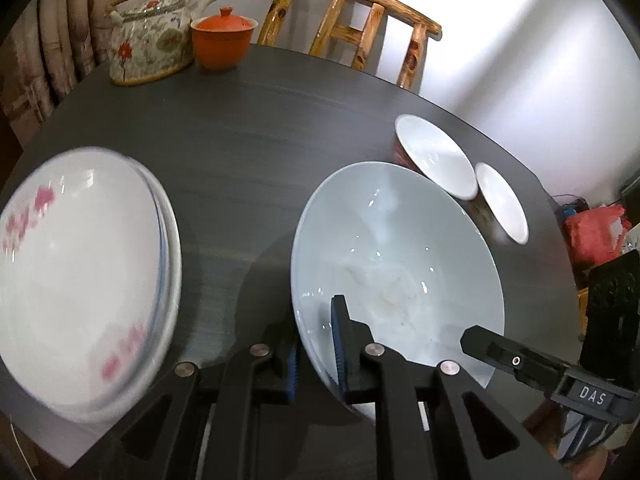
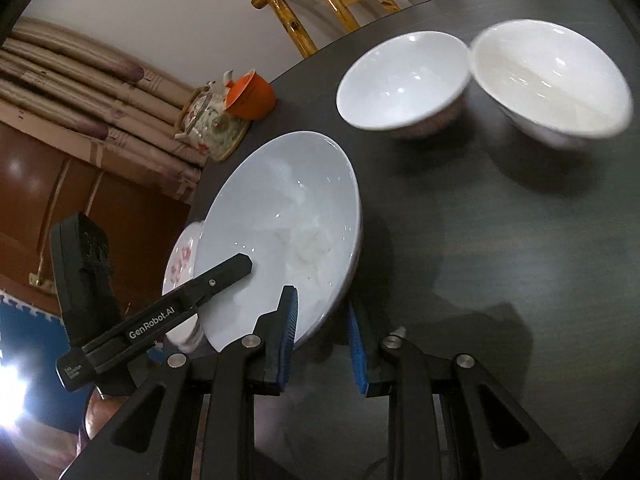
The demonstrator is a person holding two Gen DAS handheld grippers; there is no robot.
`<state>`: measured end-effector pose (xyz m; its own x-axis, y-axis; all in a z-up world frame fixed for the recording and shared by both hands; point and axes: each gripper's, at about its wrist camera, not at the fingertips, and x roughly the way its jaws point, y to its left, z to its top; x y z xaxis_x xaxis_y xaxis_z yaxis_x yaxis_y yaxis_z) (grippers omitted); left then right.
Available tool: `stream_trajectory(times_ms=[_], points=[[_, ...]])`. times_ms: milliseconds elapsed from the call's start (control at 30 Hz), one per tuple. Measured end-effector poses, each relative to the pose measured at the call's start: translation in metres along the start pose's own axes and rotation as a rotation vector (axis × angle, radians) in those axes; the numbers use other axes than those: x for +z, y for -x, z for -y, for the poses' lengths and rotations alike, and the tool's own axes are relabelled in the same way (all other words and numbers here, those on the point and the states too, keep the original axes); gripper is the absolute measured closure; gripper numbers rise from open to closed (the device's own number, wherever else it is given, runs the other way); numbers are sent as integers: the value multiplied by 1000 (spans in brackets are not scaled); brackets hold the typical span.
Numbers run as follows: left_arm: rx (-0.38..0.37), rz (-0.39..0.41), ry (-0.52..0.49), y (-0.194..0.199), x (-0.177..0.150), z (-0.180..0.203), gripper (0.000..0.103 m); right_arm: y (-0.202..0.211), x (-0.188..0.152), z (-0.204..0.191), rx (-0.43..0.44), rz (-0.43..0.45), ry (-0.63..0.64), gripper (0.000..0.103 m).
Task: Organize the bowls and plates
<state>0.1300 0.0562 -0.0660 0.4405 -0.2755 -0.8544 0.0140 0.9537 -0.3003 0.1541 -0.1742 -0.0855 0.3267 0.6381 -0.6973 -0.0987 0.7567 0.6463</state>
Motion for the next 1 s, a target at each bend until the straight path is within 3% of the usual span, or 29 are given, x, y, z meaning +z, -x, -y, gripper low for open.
stream_trajectory(times_ms=[200,500,667,733,767,800,900,1000], points=[[10,-6,-18,3,-30,14,88,18,-26,9,-15,-5,11,80],[-3,33,-42,-1,-42,22,87,23,-47,20,-38,-12,-2,80],[-13,57,-56,5,-55,21,74,28,-51,23,-28,8,-1,77],[-5,101,-61,16,-60,20,70,38,-52,28,-19,42,-25,63],[-11,120,-65,22,-63,21,69,45,-52,31,-4,63,-34,50],[-6,147,-71,30,-66,21,69,53,-52,35,3,91,-39,46],[13,196,-75,46,-75,19,68,76,-52,46,-47,190,-10,46],[-23,201,-35,55,-87,14,68,92,-51,69,-186,274,16,46]])
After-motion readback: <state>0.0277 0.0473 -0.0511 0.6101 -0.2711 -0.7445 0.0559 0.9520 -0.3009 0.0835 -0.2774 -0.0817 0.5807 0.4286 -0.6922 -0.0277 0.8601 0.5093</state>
